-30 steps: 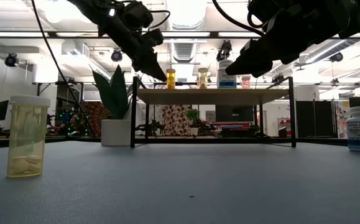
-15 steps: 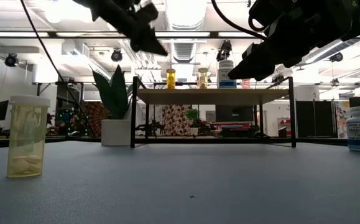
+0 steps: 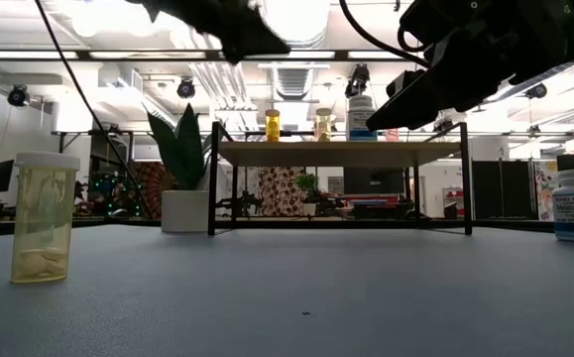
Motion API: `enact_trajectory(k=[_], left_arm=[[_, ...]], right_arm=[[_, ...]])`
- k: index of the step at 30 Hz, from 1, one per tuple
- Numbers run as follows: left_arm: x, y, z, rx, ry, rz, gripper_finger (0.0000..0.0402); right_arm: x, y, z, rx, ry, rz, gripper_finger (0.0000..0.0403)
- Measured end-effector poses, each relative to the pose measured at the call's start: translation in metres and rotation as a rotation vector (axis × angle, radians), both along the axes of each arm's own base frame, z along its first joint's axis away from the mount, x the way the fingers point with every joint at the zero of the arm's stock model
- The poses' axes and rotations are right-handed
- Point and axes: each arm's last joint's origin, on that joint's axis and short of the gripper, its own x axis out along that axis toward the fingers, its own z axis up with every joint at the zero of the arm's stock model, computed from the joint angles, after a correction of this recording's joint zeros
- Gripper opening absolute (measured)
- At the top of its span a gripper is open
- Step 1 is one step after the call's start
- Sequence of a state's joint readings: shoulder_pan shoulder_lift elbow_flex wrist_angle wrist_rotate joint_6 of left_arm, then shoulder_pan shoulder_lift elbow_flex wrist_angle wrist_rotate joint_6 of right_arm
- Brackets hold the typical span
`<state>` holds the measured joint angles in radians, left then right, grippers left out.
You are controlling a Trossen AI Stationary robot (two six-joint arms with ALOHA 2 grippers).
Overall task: Pick and place medicine bottles onto shelf by color
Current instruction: Adjust the orange medicine bottle on the shelf
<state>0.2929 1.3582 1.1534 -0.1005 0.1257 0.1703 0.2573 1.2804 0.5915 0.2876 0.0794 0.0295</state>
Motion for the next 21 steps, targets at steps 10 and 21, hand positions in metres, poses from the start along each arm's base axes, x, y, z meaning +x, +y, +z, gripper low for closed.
enact_trajectory(k=[10,21], left_arm=[[0.007,-0.070,0.003,0.169,0.018,-0.193,0.0026],[-0.002,-0.036,0.012,0.481,0.077,-0.034,0.0026]], right_arm=[[-0.013,0.000,0.009,0.067,0.074,-0.038,0.0205],[-0.049,-0.008,0.050,0.083,0.002,-0.024,0.0205]])
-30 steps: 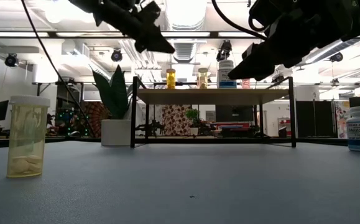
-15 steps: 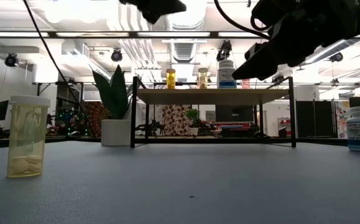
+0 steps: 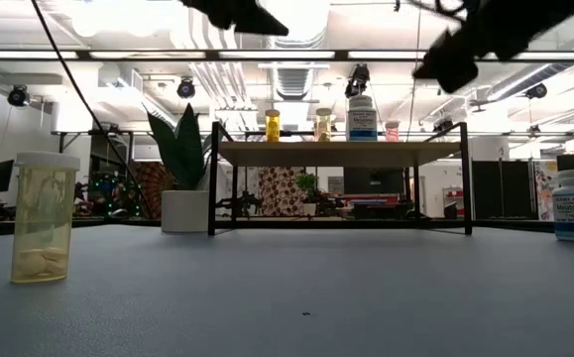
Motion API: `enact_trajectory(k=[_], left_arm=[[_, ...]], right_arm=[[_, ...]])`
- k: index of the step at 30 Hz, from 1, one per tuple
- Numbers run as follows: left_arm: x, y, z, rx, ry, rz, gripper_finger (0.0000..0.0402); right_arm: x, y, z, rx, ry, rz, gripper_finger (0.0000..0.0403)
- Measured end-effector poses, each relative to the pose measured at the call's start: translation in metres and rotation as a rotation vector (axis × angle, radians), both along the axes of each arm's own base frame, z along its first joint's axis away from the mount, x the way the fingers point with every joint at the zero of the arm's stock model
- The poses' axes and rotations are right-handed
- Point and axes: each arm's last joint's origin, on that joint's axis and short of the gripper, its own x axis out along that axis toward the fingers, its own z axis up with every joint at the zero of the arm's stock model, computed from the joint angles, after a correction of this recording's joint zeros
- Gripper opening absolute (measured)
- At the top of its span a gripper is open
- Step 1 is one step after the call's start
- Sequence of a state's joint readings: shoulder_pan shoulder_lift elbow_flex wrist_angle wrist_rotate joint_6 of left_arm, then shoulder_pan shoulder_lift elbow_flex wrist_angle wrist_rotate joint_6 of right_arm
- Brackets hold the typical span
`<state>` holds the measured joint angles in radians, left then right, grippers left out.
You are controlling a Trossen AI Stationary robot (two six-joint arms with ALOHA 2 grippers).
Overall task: Pick and place medicine bottles onto shelf by color
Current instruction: Adjust the orange medicine bottle on the shelf
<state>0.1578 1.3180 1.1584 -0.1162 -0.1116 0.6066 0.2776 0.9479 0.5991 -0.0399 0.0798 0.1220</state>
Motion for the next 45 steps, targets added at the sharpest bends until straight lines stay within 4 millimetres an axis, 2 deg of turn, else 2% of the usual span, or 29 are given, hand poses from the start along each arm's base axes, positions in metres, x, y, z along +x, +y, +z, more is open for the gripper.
enact_trajectory(k=[3,8,15,23,28,36,42,45], left_arm=[[-0.003,0.020,-0.001,0.048,0.017,0.049,0.0026],[-0.008,0.051,-0.009,0.018,0.061,0.100,0.0026],[-0.005,0.062,-0.020,-0.059,0.093,0.032,0.0026],[0.004,0.065,-0.035,-0.076,0.145,0.029,0.0026],[0.003,0.067,-0.038,-0.085,0.169,0.035,0.0026],[0.001,0.069,-0.042,-0.093,0.207,0.073,0.0026],[0.002,0.072,-0.038,-0.076,0.163,0.080,0.0026],[0.004,0.075,-0.043,-0.085,0.184,0.088,0.0026]], right_arm=[[-0.010,-0.009,0.017,-0.006,-0.086,-0.017,0.0205],[-0.025,-0.027,0.044,-0.009,-0.244,-0.080,0.0201],[-0.030,-0.037,0.069,-0.079,-0.332,-0.101,0.0151],[-0.018,-0.040,0.075,-0.246,-0.259,-0.167,0.0061],[-0.011,-0.040,0.073,-0.281,-0.217,-0.187,0.0015],[-0.009,-0.040,0.072,-0.289,-0.211,-0.184,0.0009],[-0.009,-0.039,0.072,-0.288,-0.211,-0.184,0.0009],[-0.009,-0.039,0.072,-0.288,-0.211,-0.184,0.0009]])
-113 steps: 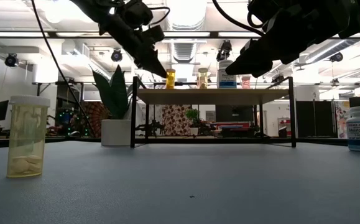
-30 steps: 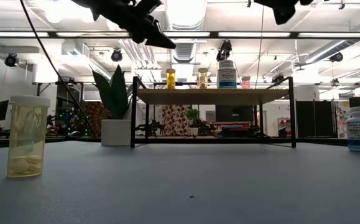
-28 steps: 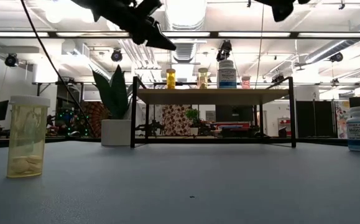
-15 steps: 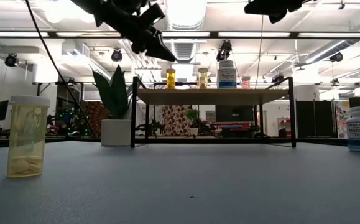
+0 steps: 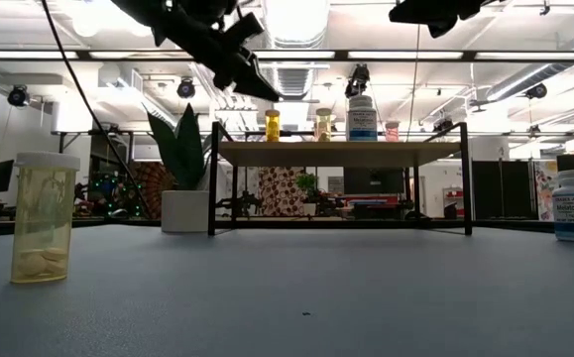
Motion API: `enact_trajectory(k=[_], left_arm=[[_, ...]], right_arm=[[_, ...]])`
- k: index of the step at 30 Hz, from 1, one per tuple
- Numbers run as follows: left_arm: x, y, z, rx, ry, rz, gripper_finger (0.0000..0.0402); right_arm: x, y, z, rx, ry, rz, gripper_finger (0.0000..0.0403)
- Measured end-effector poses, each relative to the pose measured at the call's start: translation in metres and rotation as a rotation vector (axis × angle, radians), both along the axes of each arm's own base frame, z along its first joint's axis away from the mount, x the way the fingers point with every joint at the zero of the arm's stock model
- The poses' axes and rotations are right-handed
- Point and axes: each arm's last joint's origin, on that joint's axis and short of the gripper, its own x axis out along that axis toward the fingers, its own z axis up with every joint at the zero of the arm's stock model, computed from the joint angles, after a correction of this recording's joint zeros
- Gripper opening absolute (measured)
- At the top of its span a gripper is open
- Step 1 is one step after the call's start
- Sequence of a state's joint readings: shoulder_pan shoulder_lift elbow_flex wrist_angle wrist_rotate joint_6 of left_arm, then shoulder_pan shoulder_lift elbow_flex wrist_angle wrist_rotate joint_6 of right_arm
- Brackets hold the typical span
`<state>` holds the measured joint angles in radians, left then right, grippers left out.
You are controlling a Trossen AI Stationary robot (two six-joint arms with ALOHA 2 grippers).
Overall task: Pick and place medicine bottles onto shelf by color
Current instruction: Adjust the orange medicine bottle on the shelf
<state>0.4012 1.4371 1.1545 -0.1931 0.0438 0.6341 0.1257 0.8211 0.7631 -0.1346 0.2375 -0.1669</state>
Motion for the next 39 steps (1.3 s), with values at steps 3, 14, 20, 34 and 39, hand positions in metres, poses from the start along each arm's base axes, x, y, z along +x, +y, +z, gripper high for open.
enact_trajectory(k=[3,14,20,34,39], left_arm=[[0.002,0.003,-0.007,-0.012,0.029,0.006,0.0026],[0.000,0.002,-0.004,-0.051,0.004,0.029,0.0026],[-0.004,0.000,0.010,-0.029,-0.043,0.027,0.0026],[-0.002,0.017,-0.007,-0.025,0.021,0.075,0.0026],[-0.002,0.017,-0.007,-0.029,0.023,0.075,0.0026]], right_arm=[[0.000,0.000,-0.001,-0.001,0.002,0.000,0.0009],[0.000,0.000,-0.002,0.023,0.006,-0.008,0.0009],[0.000,0.000,-0.003,0.025,0.012,-0.009,0.0009],[-0.001,0.000,-0.006,0.023,0.023,-0.009,0.0009],[-0.001,0.000,-0.007,0.031,0.024,-0.011,0.0009]])
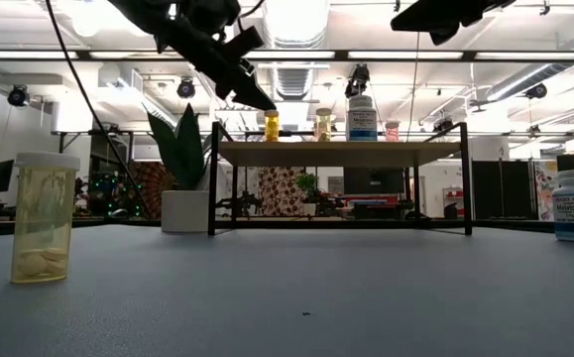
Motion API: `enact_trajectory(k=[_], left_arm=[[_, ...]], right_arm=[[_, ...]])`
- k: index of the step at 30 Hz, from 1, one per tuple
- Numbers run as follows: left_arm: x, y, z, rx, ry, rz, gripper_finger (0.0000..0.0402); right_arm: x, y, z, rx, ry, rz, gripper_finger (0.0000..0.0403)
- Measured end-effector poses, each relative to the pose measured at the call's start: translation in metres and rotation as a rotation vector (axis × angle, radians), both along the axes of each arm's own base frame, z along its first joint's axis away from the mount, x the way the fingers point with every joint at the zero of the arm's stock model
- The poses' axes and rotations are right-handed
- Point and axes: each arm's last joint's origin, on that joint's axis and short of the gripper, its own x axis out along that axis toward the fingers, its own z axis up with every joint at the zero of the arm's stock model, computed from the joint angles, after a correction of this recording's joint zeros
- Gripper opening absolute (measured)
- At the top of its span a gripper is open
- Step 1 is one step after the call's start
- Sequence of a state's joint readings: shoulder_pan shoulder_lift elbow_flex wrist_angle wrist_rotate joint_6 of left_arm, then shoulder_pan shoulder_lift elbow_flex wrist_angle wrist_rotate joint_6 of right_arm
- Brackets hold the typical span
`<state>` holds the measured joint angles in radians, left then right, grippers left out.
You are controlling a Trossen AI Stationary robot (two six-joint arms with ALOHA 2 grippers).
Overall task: Pick and place medicine bottles onto shelf by color
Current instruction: Adjust the orange medicine bottle on the shelf, then adjust the white medicine bottle on the shelf
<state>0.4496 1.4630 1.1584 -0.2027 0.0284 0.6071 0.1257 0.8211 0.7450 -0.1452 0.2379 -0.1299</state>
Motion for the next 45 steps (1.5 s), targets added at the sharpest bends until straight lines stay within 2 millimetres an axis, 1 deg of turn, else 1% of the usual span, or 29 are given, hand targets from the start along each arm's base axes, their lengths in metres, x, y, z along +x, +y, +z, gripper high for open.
enact_trajectory(k=[15,24,27,33,37,41,45], left_arm=[[-0.003,-0.002,0.003,-0.026,-0.003,0.010,0.0026],[-0.007,-0.006,0.013,-0.009,-0.041,0.004,0.0026],[-0.007,-0.008,0.018,0.002,-0.071,-0.007,0.0026],[0.003,-0.023,0.025,-0.027,-0.175,-0.142,0.0026],[0.007,-0.035,0.023,-0.051,-0.173,-0.175,0.0026],[0.009,-0.047,0.026,-0.057,-0.182,-0.209,0.0026],[0.010,-0.054,0.025,-0.067,-0.175,-0.229,0.0026]], right_arm=[[0.000,0.000,-0.002,-0.001,0.006,-0.001,0.0009],[0.000,0.000,-0.002,-0.004,0.007,0.000,0.0009],[0.000,-0.001,-0.002,-0.015,0.005,-0.037,0.0009],[0.000,-0.004,0.000,-0.035,-0.012,-0.108,0.0009],[0.002,-0.011,0.008,-0.024,-0.072,-0.149,0.0009],[0.002,-0.021,0.017,-0.001,-0.097,-0.204,0.0009],[0.001,-0.031,0.025,-0.003,-0.095,-0.239,0.0009]])
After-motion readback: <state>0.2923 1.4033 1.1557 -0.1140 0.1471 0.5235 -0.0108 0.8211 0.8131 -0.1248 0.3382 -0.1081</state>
